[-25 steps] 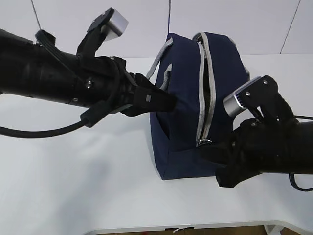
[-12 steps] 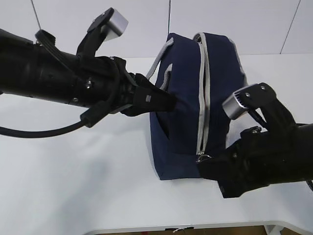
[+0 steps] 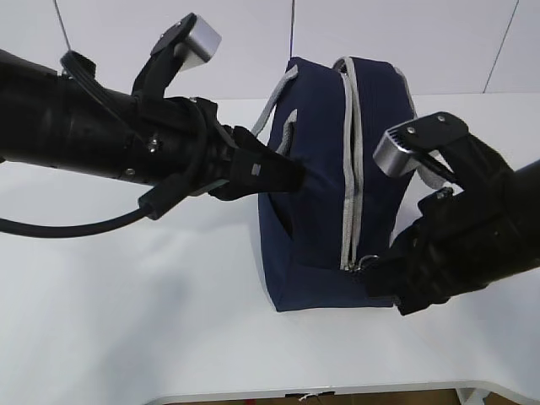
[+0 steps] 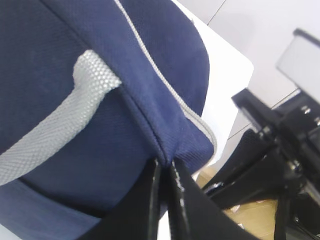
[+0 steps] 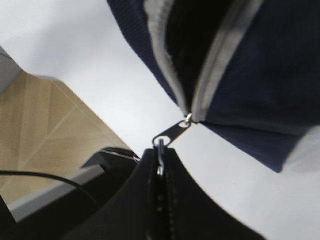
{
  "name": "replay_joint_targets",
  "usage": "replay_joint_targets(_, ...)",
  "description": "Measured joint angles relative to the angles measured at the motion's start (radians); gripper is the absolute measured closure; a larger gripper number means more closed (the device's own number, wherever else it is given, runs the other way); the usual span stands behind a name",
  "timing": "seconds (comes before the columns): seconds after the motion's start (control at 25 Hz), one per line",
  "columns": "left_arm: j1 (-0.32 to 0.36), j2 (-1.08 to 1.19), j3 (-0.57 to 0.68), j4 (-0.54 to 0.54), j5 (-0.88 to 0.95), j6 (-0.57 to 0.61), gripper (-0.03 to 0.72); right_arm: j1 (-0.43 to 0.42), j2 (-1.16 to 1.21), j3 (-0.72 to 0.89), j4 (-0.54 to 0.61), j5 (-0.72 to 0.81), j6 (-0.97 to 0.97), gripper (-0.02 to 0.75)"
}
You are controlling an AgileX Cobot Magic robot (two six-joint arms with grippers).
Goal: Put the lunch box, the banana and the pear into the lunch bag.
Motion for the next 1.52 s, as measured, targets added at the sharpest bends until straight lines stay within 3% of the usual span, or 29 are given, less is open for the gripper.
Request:
replay_joint_targets(0.2, 0.0, 0.0, 0.0, -0.002, 0.0, 0.0, 0.701, 0.0, 0.0, -0.112, -0.226, 0.104, 0.128, 0.72)
replay_joint_targets(0.4, 0.0, 0.0, 0.0, -0.003, 0.0, 0.0, 0.701, 0.0, 0.027, -0.184, -0.304, 0.131, 0.139, 0.72)
replay_joint_targets(0.84, 0.0, 0.0, 0.0, -0.003, -0.004, 0.0, 0.701, 0.0, 0.051, -0.289, -0.321, 0.252, 0.146, 0.72)
replay_joint_targets(1.52, 0.0, 0.01, 0.0, -0.009, -0.025, 0.0, 0.701, 0.0, 0.059, -0.437, -0.323, 0.39, 0.416, 0.72)
